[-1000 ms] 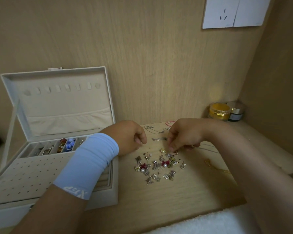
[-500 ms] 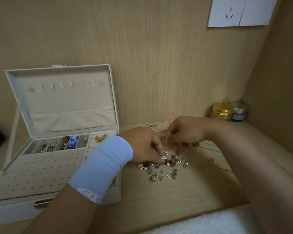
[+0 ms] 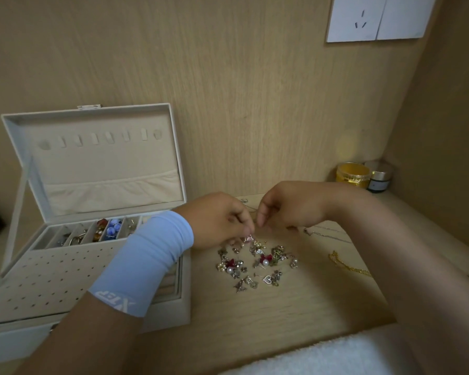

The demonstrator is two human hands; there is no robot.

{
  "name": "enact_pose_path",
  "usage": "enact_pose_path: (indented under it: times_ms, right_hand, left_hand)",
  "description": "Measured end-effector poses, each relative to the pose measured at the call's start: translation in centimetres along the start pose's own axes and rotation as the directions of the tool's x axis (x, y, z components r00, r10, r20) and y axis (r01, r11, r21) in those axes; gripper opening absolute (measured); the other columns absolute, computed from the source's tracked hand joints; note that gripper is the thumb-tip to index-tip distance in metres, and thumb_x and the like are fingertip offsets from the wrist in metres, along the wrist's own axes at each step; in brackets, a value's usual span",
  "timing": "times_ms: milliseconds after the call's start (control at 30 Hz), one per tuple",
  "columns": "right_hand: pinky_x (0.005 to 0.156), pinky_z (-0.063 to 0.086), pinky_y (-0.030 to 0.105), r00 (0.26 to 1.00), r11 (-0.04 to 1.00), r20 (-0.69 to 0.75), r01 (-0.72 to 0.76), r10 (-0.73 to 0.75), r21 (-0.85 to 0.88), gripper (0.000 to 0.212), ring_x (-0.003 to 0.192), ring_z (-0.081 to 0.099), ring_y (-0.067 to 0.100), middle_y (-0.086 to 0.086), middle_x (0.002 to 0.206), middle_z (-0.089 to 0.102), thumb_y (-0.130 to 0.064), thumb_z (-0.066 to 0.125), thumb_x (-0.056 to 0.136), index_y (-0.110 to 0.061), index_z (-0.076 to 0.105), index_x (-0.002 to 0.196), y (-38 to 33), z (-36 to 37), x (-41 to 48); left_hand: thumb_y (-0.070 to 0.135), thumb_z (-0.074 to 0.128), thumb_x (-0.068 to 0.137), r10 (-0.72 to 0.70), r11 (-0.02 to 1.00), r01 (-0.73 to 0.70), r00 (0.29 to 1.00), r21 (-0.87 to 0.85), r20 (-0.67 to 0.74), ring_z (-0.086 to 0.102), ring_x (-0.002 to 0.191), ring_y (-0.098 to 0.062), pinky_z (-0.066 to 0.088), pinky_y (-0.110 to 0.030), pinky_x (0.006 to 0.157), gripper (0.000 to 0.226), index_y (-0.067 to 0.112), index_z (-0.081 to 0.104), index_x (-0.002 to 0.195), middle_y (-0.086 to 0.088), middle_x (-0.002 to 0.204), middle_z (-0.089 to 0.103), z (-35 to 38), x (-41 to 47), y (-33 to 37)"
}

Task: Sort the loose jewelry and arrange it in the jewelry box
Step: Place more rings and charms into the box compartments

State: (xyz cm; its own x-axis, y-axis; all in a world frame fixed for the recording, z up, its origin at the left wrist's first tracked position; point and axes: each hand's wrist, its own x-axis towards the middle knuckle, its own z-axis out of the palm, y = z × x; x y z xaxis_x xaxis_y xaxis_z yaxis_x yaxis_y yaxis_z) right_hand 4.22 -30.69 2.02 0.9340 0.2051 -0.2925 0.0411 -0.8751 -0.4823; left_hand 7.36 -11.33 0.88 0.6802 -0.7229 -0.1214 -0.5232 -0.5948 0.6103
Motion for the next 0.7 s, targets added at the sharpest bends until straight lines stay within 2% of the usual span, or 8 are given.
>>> enact_pose_path:
  times_ms: [67,167,267,400,500,567,633,700]
  right_hand:
    - [0.047,0.041,0.023,0.999,0.995,0.044,0.024,-0.028,0.101,0.016,0.06,0.061,0.011,-0.002,0.078,0.07,-0.01,0.068,0.09,-0.023,0.071,0.098,-0.17,-0.24,-0.39]
    - [0.042,0.039,0.02,0.991,0.974,0.107,0.059,-0.084,0.218,0.018,0.062,0.065,0.012,0.001,0.091,0.078,-0.009,0.072,0.089,-0.015,0.071,0.106,-0.41,-0.47,-0.84]
    - [0.043,0.038,0.02,0.988,0.961,0.108,0.081,-0.113,0.266,0.019,0.062,0.066,0.013,0.004,0.094,0.078,-0.009,0.074,0.088,-0.009,0.073,0.107,-0.36,-0.5,-0.9]
    - [0.042,0.038,0.018,0.991,0.943,0.061,0.094,-0.12,0.32,0.019,0.057,0.062,0.01,0.008,0.093,0.078,-0.012,0.076,0.086,-0.006,0.075,0.103,-0.15,-0.33,-0.64]
    - [0.042,0.038,0.018,0.993,0.95,0.076,0.065,-0.092,0.305,0.015,0.058,0.061,0.01,0.005,0.091,0.078,-0.016,0.074,0.088,-0.01,0.076,0.102,0.13,-0.35,-0.69]
    - [0.043,0.037,0.02,0.995,0.972,0.097,0.011,-0.035,0.237,0.01,0.058,0.06,0.011,0.001,0.088,0.077,-0.021,0.074,0.089,-0.015,0.077,0.097,0.42,-0.38,-0.76]
    - [0.049,0.037,0.022,0.993,0.992,0.118,-0.046,0.032,0.116,0.006,0.055,0.057,0.011,-0.002,0.082,0.076,-0.025,0.077,0.087,-0.02,0.078,0.09,0.5,-0.24,-0.65]
    - [0.057,0.038,0.027,0.987,0.997,0.141,-0.083,0.082,-0.001,0.01,0.055,0.054,0.011,-0.008,0.07,0.072,-0.029,0.081,0.082,-0.022,0.079,0.089,0.35,0.12,-0.36]
  left_hand:
    - [0.011,0.061,0.095,-0.001,0.987,0.003,1.0,-0.161,0.016,0.068,0.07,-0.012,0.055,-0.03,0.079,0.01,0.017,0.067,0.09,0.006,0.076,0.075,-0.41,-0.2,-0.12]
    - [0.013,0.057,0.098,0.009,0.971,0.001,0.999,-0.238,0.038,0.069,0.072,-0.017,0.053,-0.035,0.076,0.009,0.015,0.064,0.093,-0.001,0.087,0.077,-0.68,-0.34,-0.24]
    - [0.013,0.052,0.101,0.001,0.963,0.015,0.998,-0.269,0.056,0.068,0.068,-0.016,0.043,-0.026,0.059,0.01,0.015,0.06,0.096,0.0,0.088,0.077,-0.74,-0.36,-0.26]
    - [0.012,0.05,0.101,0.008,0.945,0.011,0.998,-0.328,0.055,0.067,0.064,-0.013,0.039,-0.021,0.053,0.008,0.011,0.058,0.099,0.0,0.084,0.076,-0.74,-0.45,-0.24]
    - [0.012,0.054,0.099,0.005,0.951,0.007,0.999,-0.308,0.037,0.065,0.066,-0.014,0.043,-0.023,0.057,0.007,0.013,0.06,0.097,0.001,0.084,0.076,-0.81,-0.49,-0.36]
    - [0.01,0.057,0.097,-0.022,0.967,0.034,0.998,-0.254,0.051,0.065,0.065,-0.016,0.05,-0.026,0.064,0.007,0.015,0.061,0.094,-0.001,0.084,0.076,-0.77,-0.45,-0.54]
    - [0.011,0.059,0.095,-0.076,0.989,0.086,0.993,-0.118,0.091,0.063,0.063,-0.013,0.053,-0.026,0.072,0.007,0.016,0.065,0.095,0.0,0.083,0.077,-0.43,-0.34,-0.64]
    - [0.015,0.061,0.094,-0.108,0.994,0.108,0.988,0.005,0.106,0.062,0.059,-0.008,0.053,-0.024,0.072,0.008,0.017,0.069,0.094,0.004,0.08,0.077,0.14,-0.17,-0.55]
